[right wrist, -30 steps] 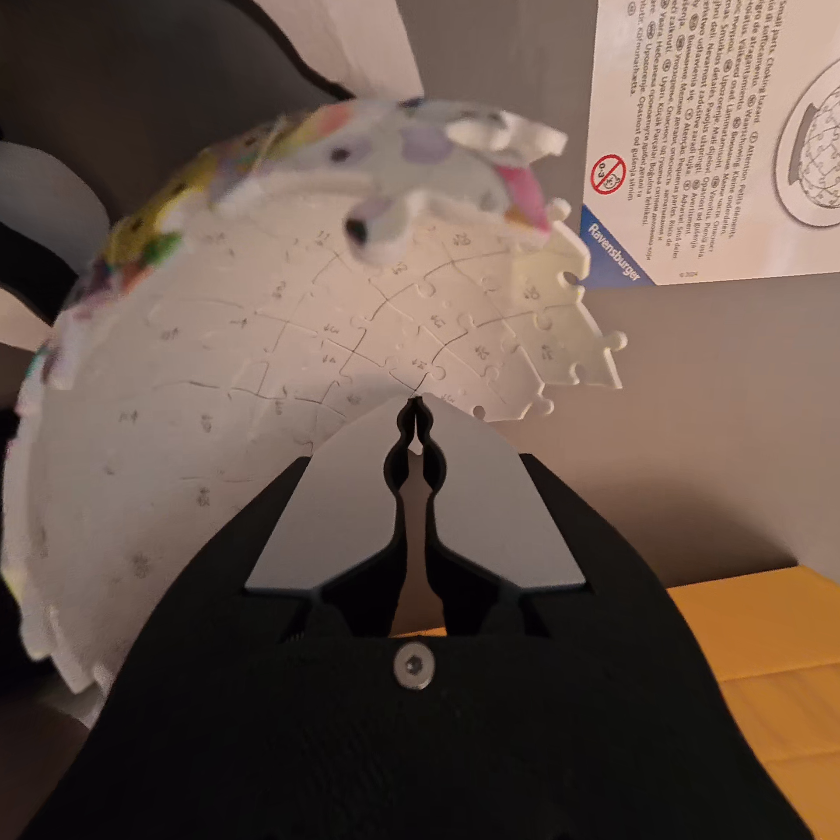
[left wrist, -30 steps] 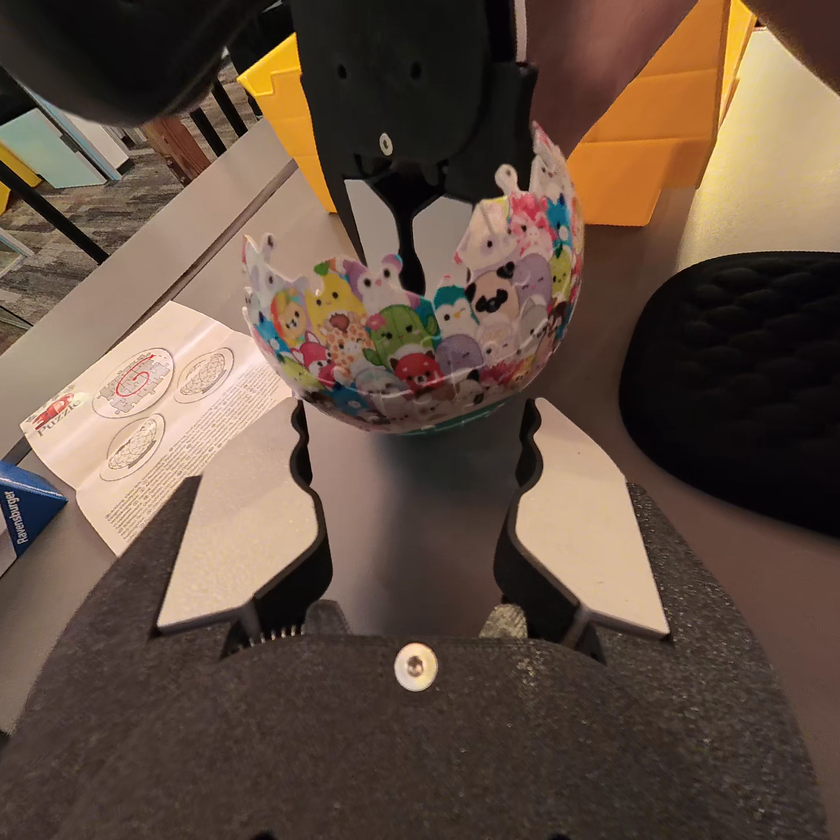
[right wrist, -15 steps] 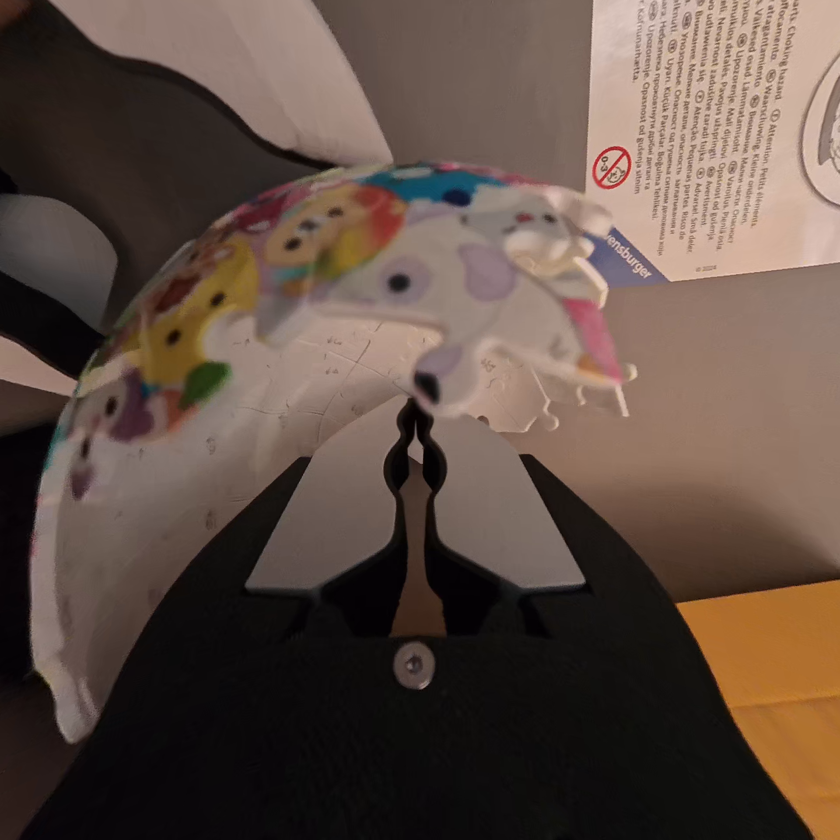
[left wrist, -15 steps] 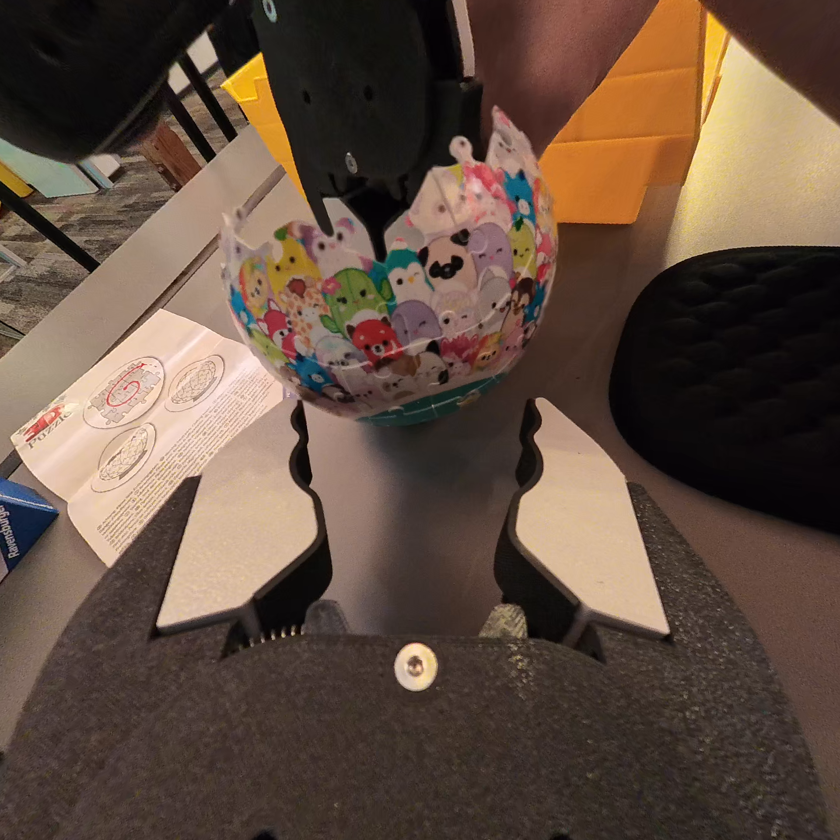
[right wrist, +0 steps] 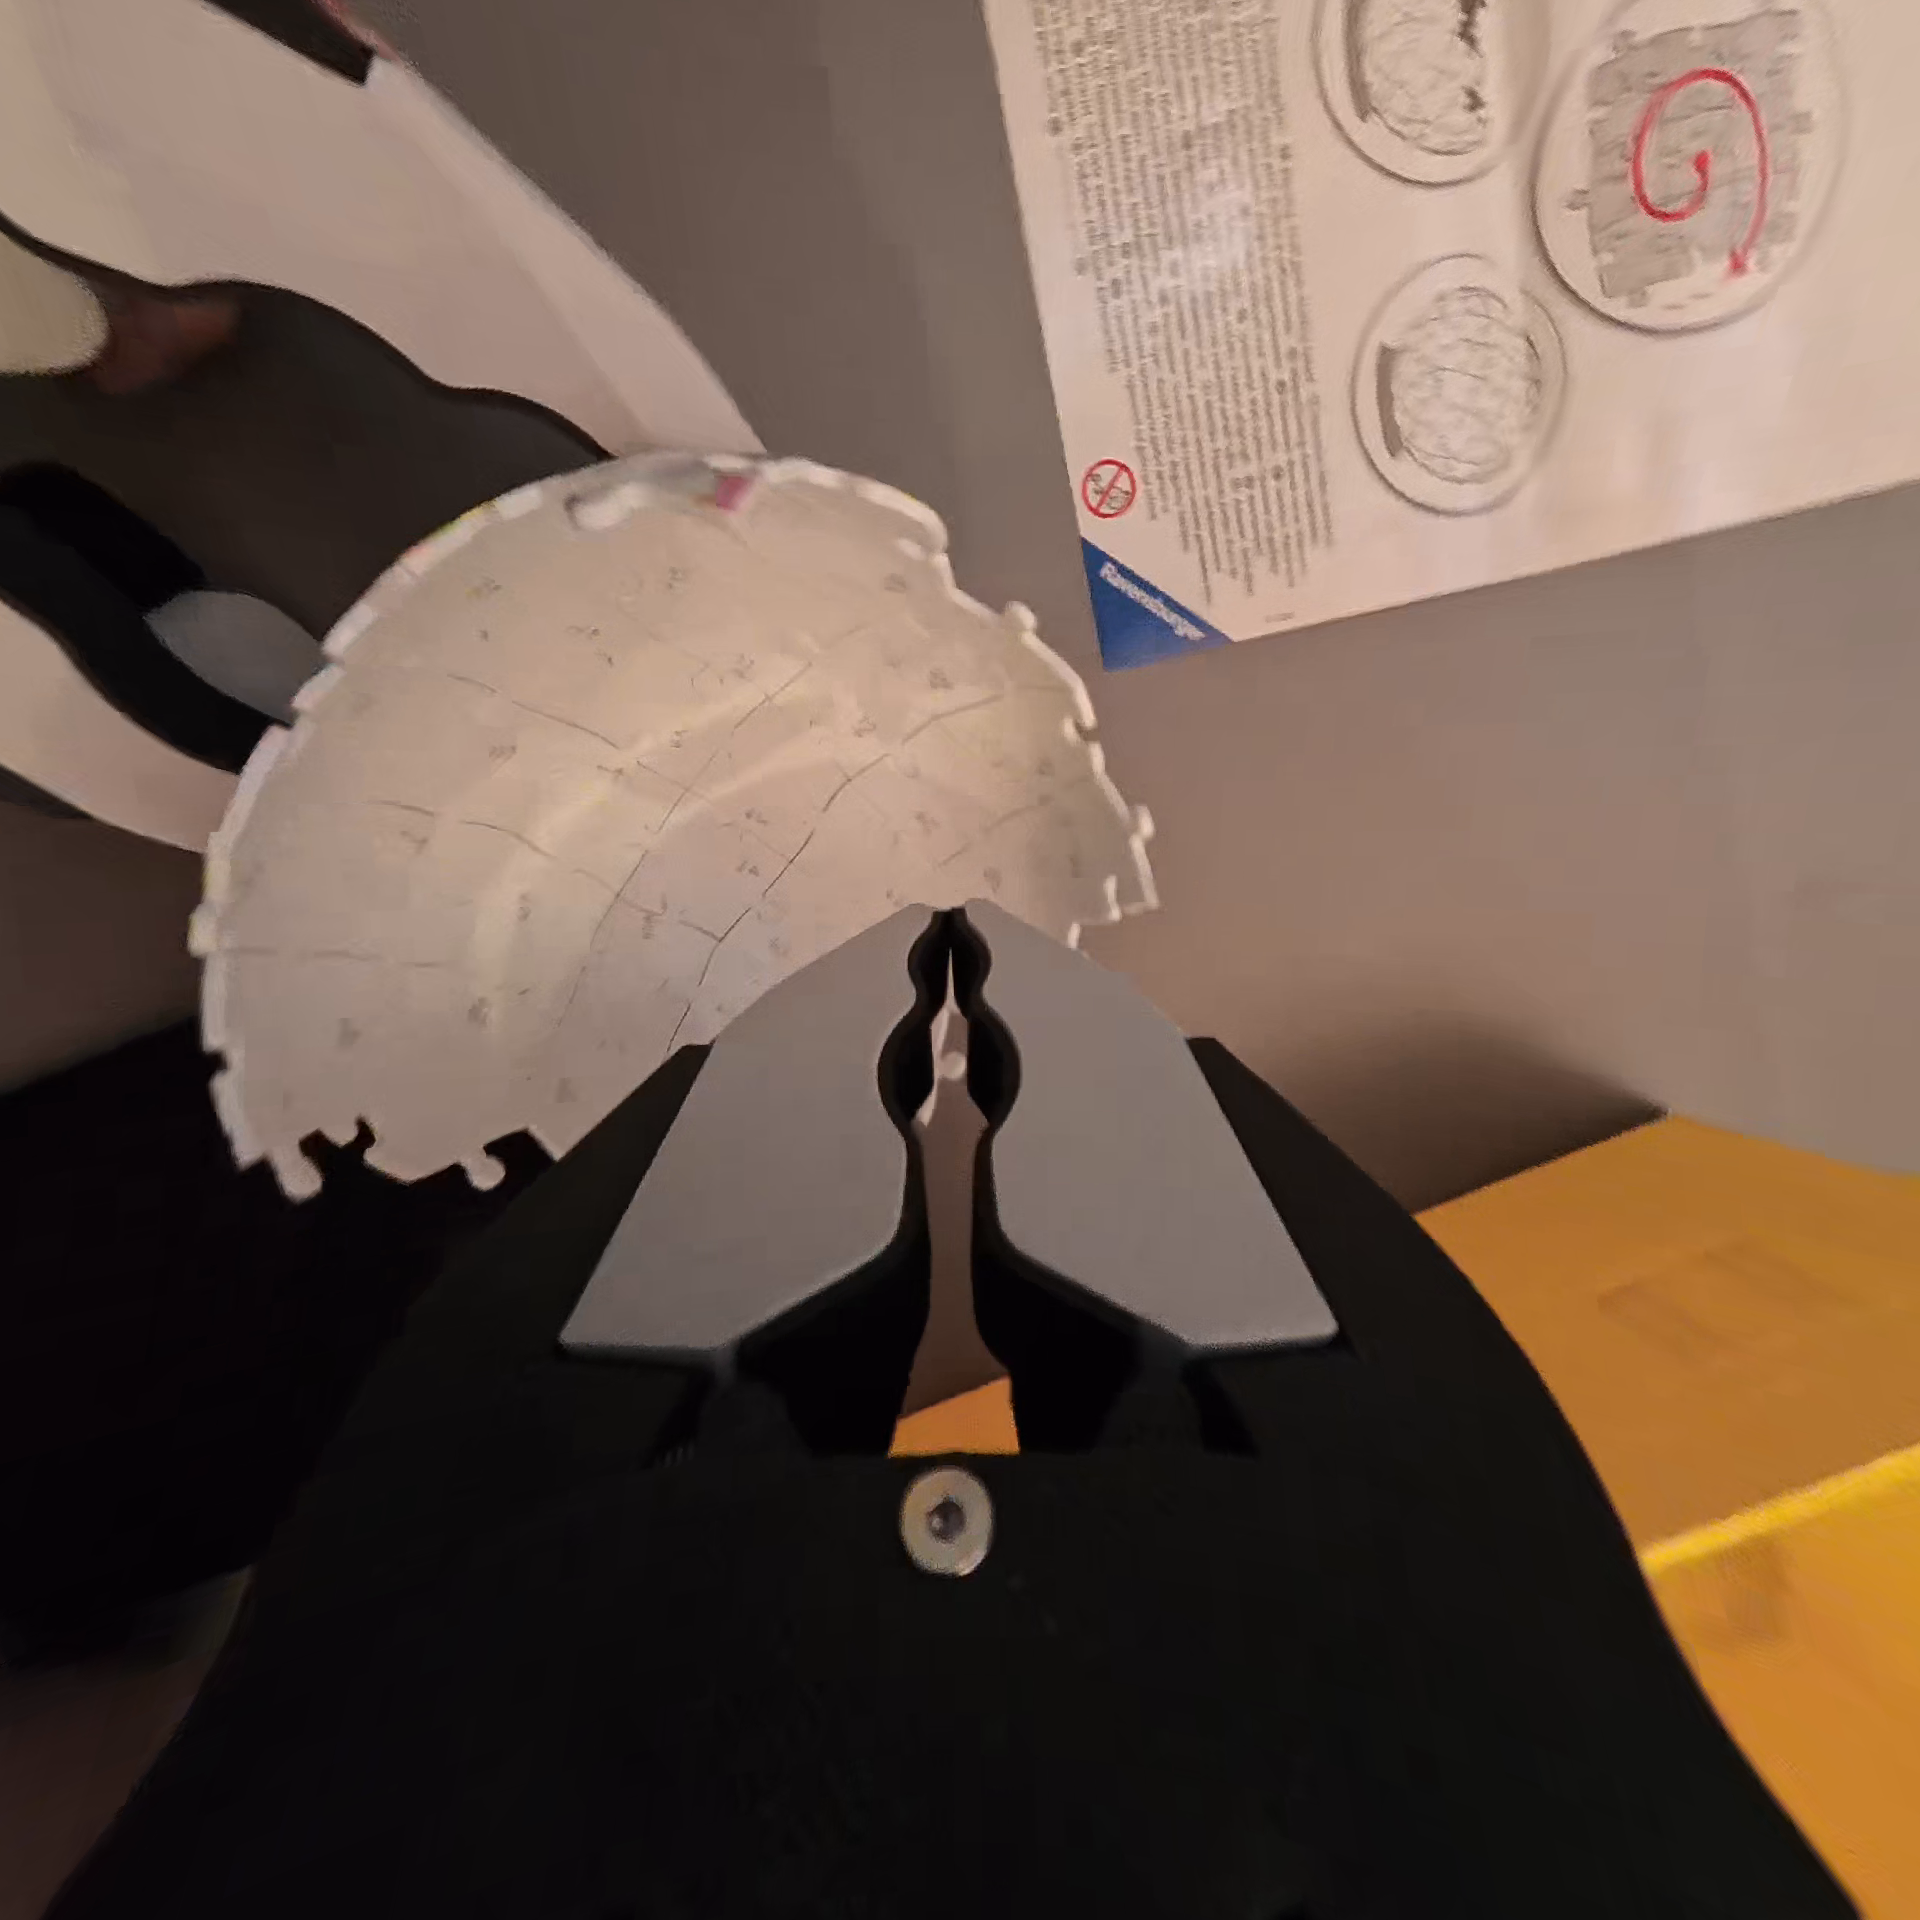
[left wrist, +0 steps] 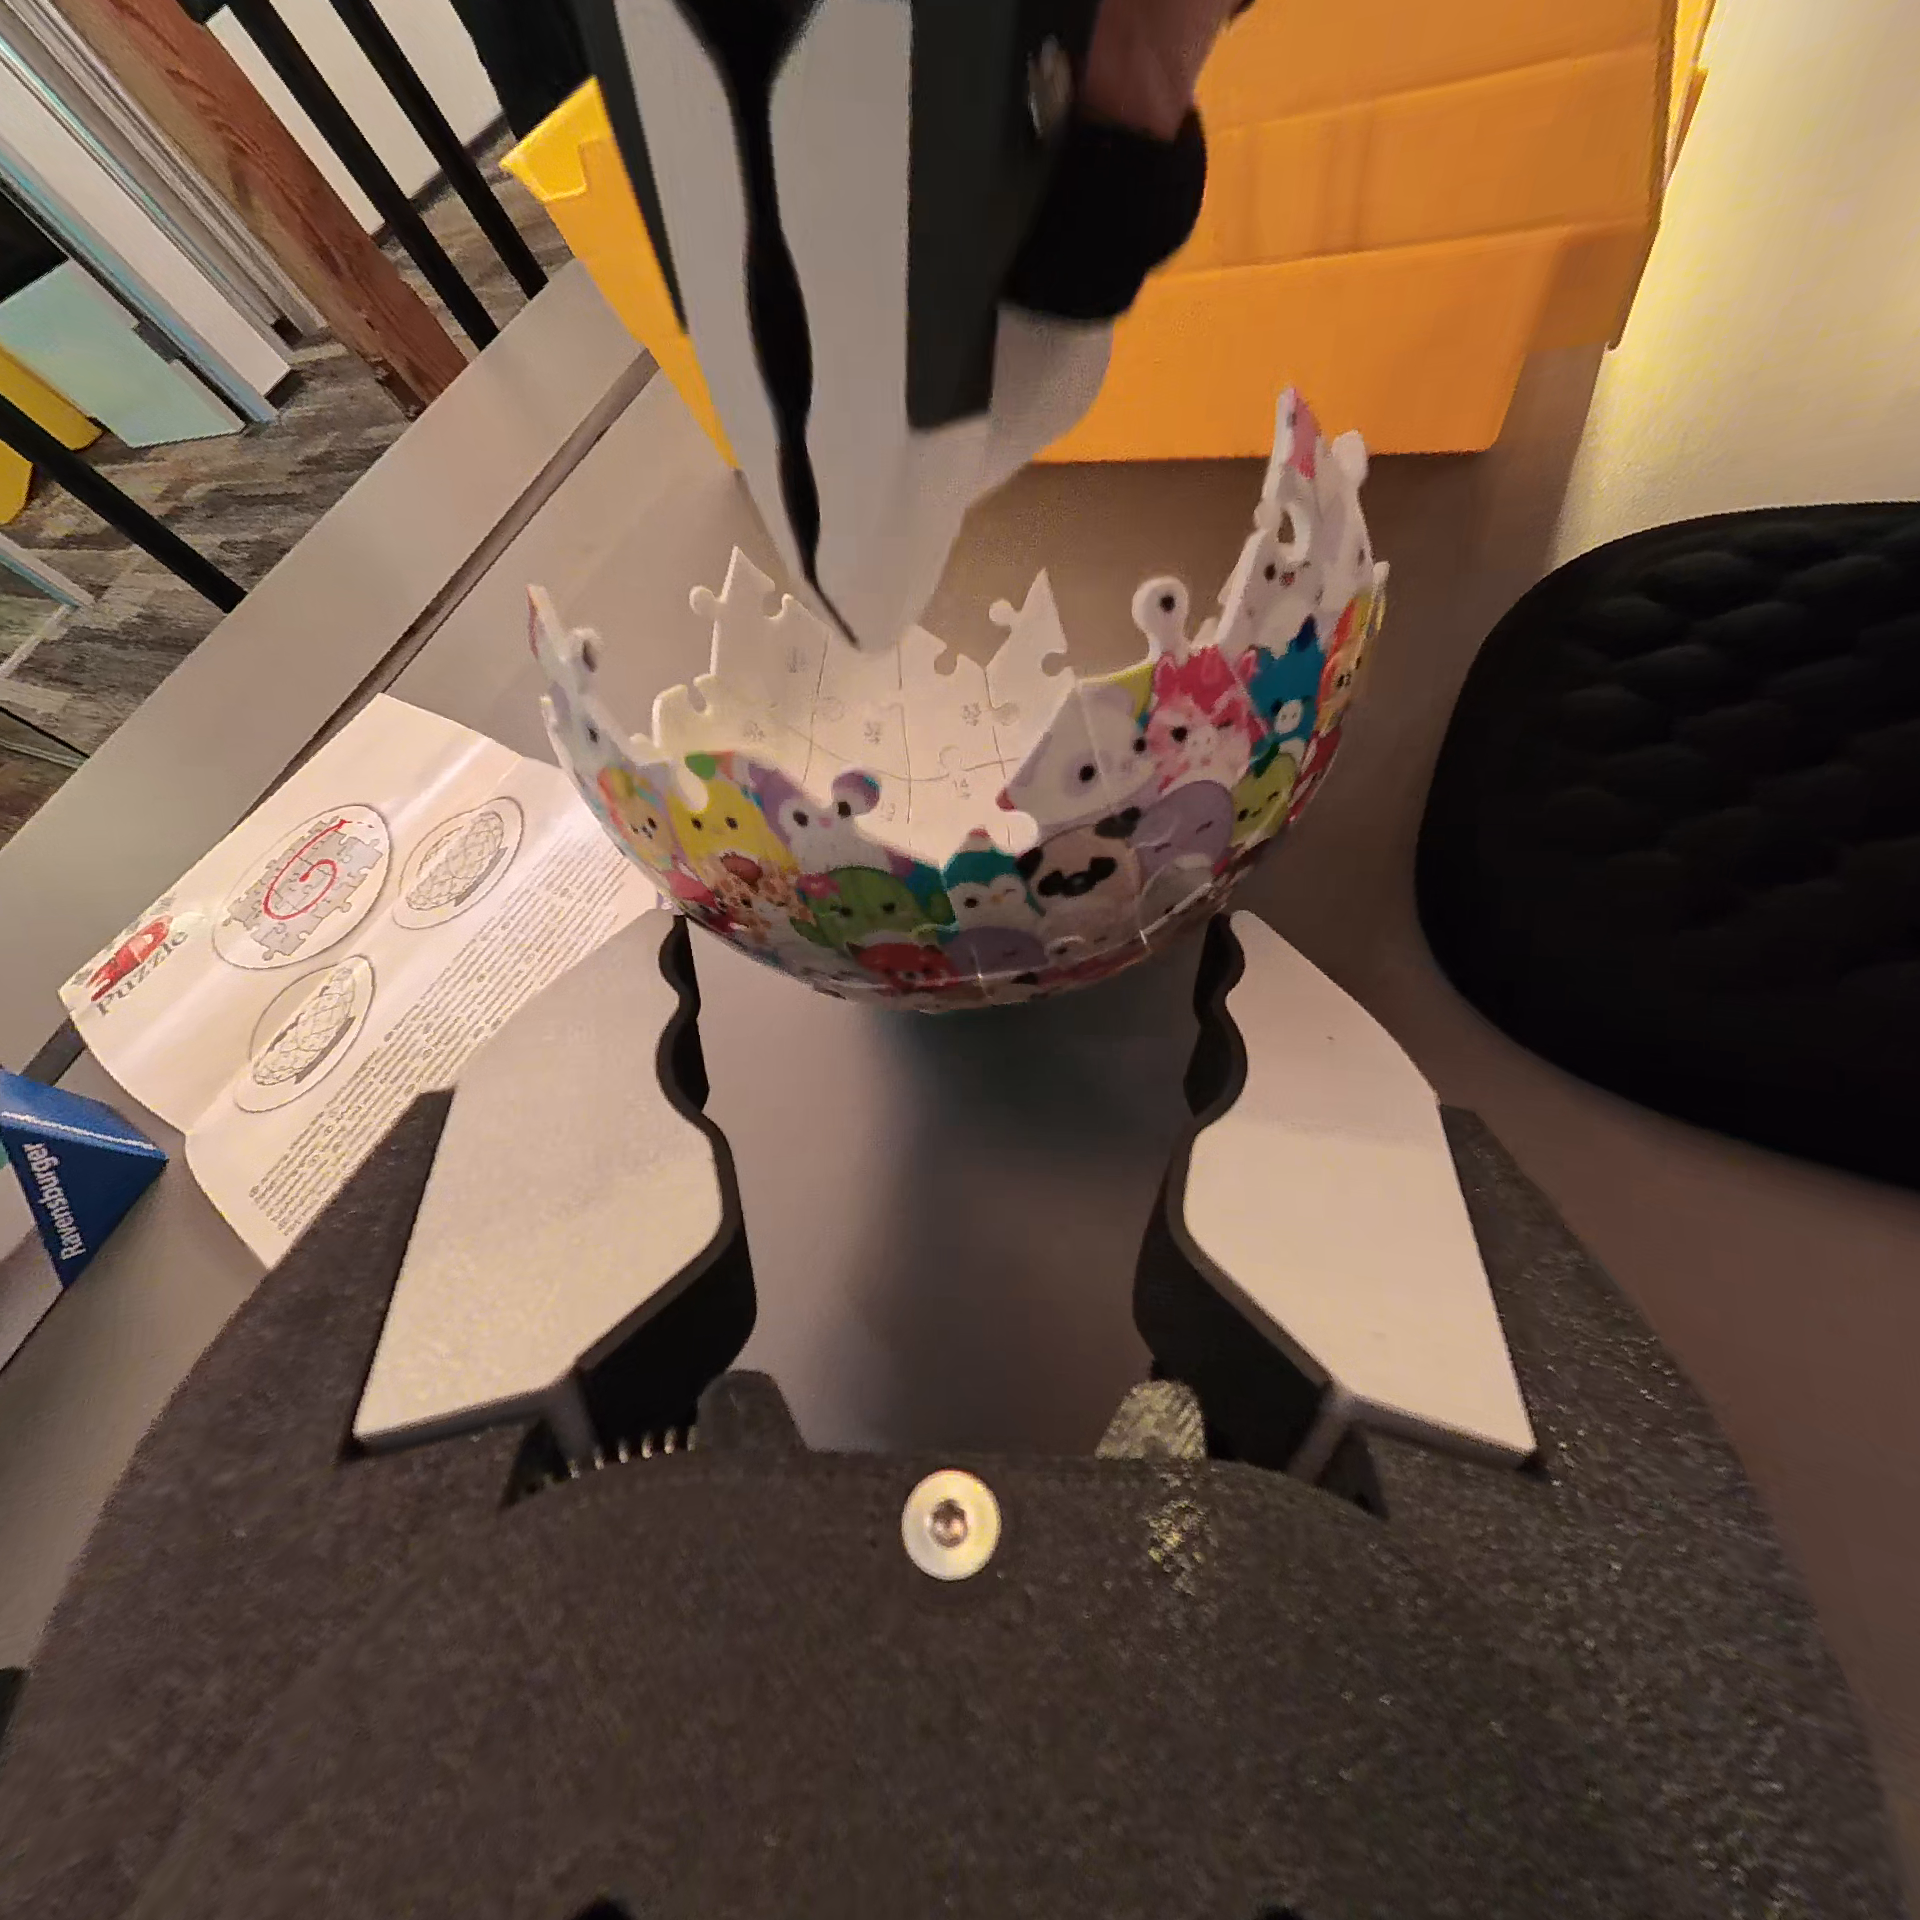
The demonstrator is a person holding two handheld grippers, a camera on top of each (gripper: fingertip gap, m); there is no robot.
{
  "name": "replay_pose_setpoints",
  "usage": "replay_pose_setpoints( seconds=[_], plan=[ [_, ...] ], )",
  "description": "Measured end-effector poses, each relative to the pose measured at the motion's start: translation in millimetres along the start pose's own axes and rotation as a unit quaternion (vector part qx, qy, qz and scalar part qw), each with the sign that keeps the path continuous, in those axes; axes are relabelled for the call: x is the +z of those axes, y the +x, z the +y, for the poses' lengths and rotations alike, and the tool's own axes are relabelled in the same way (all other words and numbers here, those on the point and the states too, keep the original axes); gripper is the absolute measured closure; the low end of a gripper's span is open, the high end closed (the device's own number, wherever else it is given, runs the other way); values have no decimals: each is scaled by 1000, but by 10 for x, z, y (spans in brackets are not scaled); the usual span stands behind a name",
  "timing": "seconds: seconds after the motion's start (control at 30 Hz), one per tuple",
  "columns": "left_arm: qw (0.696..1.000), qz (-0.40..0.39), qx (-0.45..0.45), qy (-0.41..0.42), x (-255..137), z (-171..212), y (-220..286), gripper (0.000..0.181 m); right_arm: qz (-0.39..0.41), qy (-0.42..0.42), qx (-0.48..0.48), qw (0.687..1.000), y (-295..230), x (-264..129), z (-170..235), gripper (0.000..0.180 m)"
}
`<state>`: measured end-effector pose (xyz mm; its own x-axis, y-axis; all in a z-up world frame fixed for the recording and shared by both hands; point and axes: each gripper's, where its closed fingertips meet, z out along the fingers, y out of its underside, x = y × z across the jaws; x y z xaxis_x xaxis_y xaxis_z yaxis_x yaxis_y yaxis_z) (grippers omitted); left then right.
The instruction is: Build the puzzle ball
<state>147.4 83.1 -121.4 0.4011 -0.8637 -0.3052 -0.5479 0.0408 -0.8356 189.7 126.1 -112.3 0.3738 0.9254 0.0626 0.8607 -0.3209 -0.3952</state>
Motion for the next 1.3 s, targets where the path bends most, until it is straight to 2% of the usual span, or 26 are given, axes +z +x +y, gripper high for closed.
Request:
replay_pose_setpoints(
  seconds=[0.13, 0.23, 0.43, 0.67, 0.87, 1.03, 1.3],
  plan=[
    [1000, -5, 12, -13, -25, 64, -5, 89, -3, 31, 77, 997, 77, -179, 13, 171],
    [999, -11, 26, -27, -70, 140, -5, 89, -37, 53, 155, 986, 73, -230, -17, 160],
    [999, -13, 33, -35, -182, 218, 30, 91, -54, 4, 233, 971, 27, -153, 171, 151],
    [999, -11, 37, -33, -311, 276, 39, 92, -31, 48, 250, 966, -127, -171, 90, 151],
    [999, -11, 36, -34, -326, 294, 26, 92, -2, 60, 237, 970, 27, -137, 38, 152],
    [999, -12, 34, -35, -320, 296, 15, 93, -42, 18, 241, 969, -5, -53, 122, 152],
    [998, -16, 44, -31, -325, 285, 24, 97, -56, -46, 247, 966, -86, 31, 168, 158]
  ],
)
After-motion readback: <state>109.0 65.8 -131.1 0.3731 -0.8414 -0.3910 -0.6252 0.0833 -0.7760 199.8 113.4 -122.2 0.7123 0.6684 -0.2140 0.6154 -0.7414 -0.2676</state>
